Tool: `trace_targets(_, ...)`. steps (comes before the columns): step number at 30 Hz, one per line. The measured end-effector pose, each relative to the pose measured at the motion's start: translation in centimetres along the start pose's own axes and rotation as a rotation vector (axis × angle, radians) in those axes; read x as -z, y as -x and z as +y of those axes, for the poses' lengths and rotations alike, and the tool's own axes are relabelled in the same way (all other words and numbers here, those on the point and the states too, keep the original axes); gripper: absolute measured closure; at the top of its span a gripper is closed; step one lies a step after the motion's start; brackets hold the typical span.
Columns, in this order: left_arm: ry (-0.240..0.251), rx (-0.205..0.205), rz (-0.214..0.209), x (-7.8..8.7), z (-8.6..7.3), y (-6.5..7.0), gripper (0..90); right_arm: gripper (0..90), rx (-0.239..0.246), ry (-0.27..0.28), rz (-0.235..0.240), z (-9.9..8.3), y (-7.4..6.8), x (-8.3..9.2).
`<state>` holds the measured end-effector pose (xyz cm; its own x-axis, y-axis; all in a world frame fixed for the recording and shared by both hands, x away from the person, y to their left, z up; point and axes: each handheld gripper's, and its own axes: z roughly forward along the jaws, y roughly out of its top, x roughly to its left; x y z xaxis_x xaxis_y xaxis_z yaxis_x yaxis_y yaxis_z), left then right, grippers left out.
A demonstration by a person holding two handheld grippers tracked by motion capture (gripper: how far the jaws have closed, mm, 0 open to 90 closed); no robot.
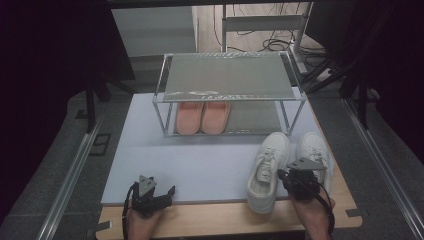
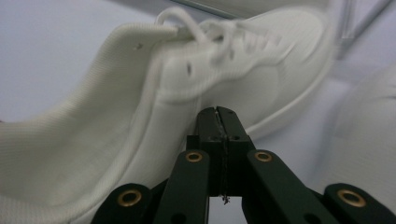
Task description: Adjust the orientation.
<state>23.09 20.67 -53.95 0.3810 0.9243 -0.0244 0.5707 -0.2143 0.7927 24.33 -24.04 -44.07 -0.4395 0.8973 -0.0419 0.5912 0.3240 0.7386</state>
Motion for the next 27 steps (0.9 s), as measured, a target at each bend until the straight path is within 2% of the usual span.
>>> trace_targets(1,0.0,0.0,0.0,0.0,0.0,0.0,12.9,89.1,-0.035,0.006,0.029,-0.2,0.5,0.3)
trace_targets(4,0.0,0.0,0.001,0.0,0.0,0.0,12.8,87.2,-0.084,0.046,0.068,-0.9,1.4,1.3)
trace_targets(8,0.0,0.0,0.0,0.0,0.0,0.0,12.9,82.5,-0.108,0.063,0.103,-1.2,1.6,1.8)
trace_targets(14,0.0,0.0,0.0,0.0,0.0,0.0,12.9,59.9,-0.115,0.094,0.119,-1.1,0.8,2.1)
trace_targets(18,0.0,0.0,0.0,0.0,0.0,0.0,12.9,49.3,-0.139,0.094,0.129,-1.1,0.6,1.6)
trace_targets(24,0.0,0.0,0.0,0.0,0.0,0.0,12.9,44.3,-0.156,0.074,0.147,-1.0,0.2,0.5)
trace_targets(27,0.0,0.0,0.0,0.0,0.0,0.0,12.9,45.5,-0.142,0.053,0.106,-1.0,-0.2,-0.1)
